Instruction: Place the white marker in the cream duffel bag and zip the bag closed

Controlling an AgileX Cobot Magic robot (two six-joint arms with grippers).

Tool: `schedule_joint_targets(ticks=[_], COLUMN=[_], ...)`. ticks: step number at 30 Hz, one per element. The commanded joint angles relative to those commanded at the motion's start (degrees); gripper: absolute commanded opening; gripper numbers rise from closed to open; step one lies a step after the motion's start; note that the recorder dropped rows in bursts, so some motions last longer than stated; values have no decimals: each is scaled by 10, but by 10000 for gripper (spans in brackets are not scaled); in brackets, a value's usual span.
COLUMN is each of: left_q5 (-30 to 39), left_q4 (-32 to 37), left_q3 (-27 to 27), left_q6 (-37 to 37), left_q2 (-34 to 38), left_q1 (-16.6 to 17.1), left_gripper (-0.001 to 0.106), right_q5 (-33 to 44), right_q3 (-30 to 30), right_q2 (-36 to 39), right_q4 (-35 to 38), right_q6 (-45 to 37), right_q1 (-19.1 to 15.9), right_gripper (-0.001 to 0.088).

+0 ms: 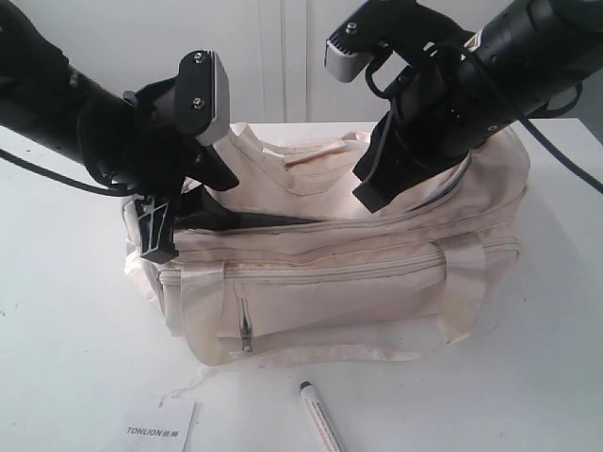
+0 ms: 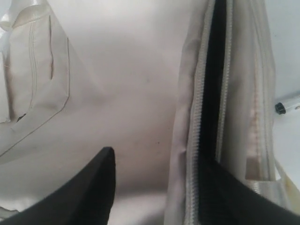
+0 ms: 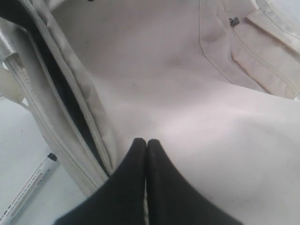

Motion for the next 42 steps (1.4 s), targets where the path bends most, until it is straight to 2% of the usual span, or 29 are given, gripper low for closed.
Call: schedule_joint_targets(ticks=[3,5,14,18,24,28,35,37,42], left_q5=[-5,-2,-3,-21,-45,-53,22,25,31], left_q4=[0,0,-5,-27,-68,-74,-74,-74,-74], left_q3=[0,0,0,0,0,-3,-43,-50,-56], left_q6=[0,0,-3,-22,-33,-55,-110,-126,-157], left_q2=[0,0,0,0,-6,-24,-32,-32,-32], left_q1=[0,0,0,0,0,0,0,1,4], left_gripper=[524,471,0,0,0,0,0,0,0], right_q5=[0,0,0,12,56,53,48,50,57], right_q3=[0,0,0,0,0,0,0,0,0], right_q2=[0,0,0,0,0,1,22,26,27], right_q4=[0,0,6,33,133,159,171,171,181], right_q6=[0,0,0,-11,-127,-158,-161,-185,-260], right_q1=[0,0,0,0,0,0,0,0,8], right_gripper=[0,0,0,0,0,0,0,6,145])
